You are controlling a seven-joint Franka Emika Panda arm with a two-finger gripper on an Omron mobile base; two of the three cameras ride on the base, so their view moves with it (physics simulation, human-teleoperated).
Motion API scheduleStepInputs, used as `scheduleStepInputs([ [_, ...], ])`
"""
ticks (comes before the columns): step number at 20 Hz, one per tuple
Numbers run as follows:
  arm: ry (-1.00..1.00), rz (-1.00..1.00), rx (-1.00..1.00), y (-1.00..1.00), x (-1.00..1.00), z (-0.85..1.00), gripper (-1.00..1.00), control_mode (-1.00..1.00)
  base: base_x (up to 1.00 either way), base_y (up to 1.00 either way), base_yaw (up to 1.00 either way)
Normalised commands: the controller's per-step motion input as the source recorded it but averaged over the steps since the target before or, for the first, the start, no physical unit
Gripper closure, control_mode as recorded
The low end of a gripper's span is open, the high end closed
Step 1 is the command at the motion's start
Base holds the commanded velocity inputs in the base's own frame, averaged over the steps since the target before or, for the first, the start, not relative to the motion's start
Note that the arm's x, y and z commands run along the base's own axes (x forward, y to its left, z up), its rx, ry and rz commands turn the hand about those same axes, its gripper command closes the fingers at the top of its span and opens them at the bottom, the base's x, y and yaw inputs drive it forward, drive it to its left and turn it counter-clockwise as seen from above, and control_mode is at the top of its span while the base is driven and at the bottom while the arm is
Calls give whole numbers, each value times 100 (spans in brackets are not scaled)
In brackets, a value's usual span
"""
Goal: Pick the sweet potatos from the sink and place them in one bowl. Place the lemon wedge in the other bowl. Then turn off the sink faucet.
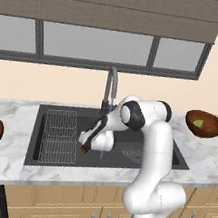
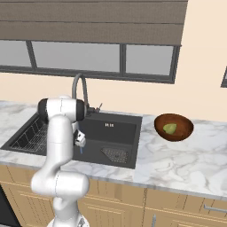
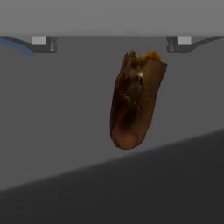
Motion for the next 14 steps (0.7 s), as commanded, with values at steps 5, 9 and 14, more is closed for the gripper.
scheduleStepInputs([
  [5, -4, 0, 0, 11, 36, -23, -100, -100, 0, 0, 0],
  [9, -6, 0, 0, 5, 18, -27, -100, -100, 0, 0, 0],
  [14, -4, 0, 0, 2, 16, -28, -100, -100, 0, 0, 0],
])
